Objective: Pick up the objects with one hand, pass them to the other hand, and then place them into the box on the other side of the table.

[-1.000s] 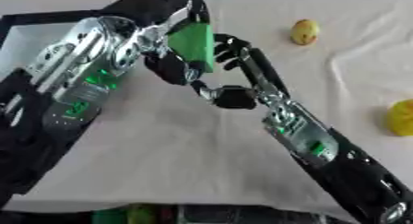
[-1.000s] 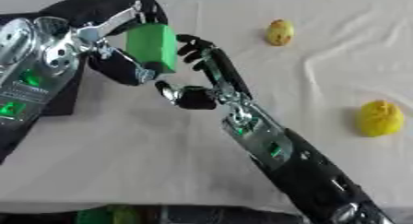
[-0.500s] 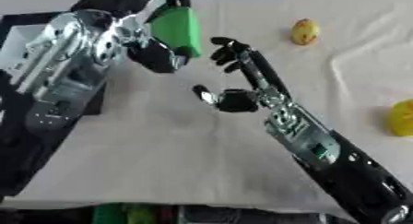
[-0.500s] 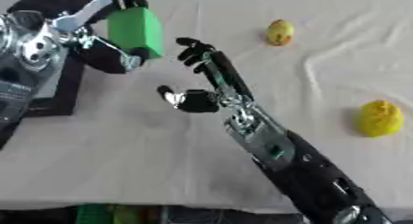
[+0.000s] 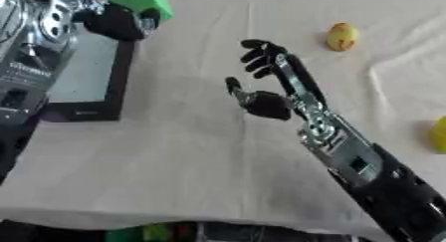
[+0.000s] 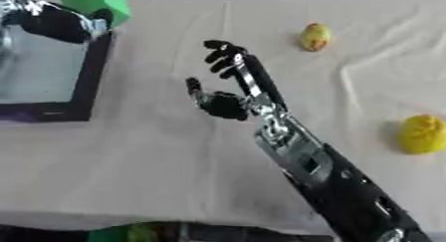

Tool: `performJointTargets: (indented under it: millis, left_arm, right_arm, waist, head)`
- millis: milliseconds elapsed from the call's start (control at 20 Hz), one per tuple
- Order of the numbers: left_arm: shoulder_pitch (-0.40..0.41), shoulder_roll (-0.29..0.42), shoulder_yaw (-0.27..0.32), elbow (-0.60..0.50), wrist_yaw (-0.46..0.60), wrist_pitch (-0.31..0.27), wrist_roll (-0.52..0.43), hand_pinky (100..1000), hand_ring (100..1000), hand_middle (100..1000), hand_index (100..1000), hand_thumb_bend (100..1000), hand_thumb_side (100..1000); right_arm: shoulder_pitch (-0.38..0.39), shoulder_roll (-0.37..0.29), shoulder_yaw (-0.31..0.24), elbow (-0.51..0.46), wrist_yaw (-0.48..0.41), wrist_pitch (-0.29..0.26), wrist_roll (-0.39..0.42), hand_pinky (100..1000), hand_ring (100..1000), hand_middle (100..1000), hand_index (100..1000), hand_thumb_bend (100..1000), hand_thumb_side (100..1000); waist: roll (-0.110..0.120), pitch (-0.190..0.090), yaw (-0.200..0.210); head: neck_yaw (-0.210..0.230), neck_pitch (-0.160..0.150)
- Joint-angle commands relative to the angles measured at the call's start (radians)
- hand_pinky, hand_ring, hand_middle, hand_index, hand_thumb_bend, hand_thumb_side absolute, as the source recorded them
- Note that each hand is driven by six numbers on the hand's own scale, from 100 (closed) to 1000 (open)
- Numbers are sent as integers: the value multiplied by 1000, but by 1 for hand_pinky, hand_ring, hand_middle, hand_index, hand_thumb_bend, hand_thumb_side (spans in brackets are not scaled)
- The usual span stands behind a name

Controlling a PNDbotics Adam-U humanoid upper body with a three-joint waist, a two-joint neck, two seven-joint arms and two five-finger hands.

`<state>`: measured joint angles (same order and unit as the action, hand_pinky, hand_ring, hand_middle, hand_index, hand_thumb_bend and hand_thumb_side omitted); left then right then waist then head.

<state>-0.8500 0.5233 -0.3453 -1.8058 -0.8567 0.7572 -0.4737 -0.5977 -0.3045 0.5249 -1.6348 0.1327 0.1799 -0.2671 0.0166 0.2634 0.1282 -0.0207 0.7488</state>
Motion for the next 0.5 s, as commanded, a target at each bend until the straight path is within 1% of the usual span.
performJointTargets:
  millis: [50,150,200,250,300,400,500]
  left_arm:
    - [2,57,36,49,19,27,17,611,501,270,449,100,105]
    - [14,73,47,84,37,34,33,604,497,255,444,100,122]
    - [19,78,54,99,52,40,42,602,496,260,446,100,124]
    - [23,82,62,108,68,45,57,590,491,257,443,100,176]
    - [28,83,73,113,87,52,77,588,489,257,444,100,145]
    - [34,87,87,122,121,64,121,591,493,262,449,100,140]
    - [38,95,86,153,143,71,150,598,499,269,454,100,131]
  right_arm:
    - [-12,-19,-7,-29,-29,-6,-11,655,683,653,840,188,194]
    - [-13,-24,-7,-34,-36,-5,-9,655,681,622,835,209,183]
    - [-14,-26,-6,-38,-36,-4,-5,653,677,631,833,223,173]
    - [-15,-27,-6,-41,-33,-3,-3,652,675,632,828,229,161]
    - [-14,-27,-6,-44,-31,-2,0,652,675,634,827,232,167]
    - [-14,-28,-7,-47,-28,1,2,651,675,634,825,234,167]
    - [-16,-29,-8,-52,-28,1,1,649,673,632,822,235,162]
  waist:
    - [0,-16,-2]
    - [-1,-15,-4]
    - [-2,-14,-5]
    - [-3,-13,-6]
    - [-4,-13,-6]
    - [-6,-11,-8]
    - [-7,-10,-11]
  head:
    - [30,-16]
    - [47,-20]
    - [56,-23]
    - [64,-26]
    - [72,-29]
    - [84,-34]
    - [95,-37]
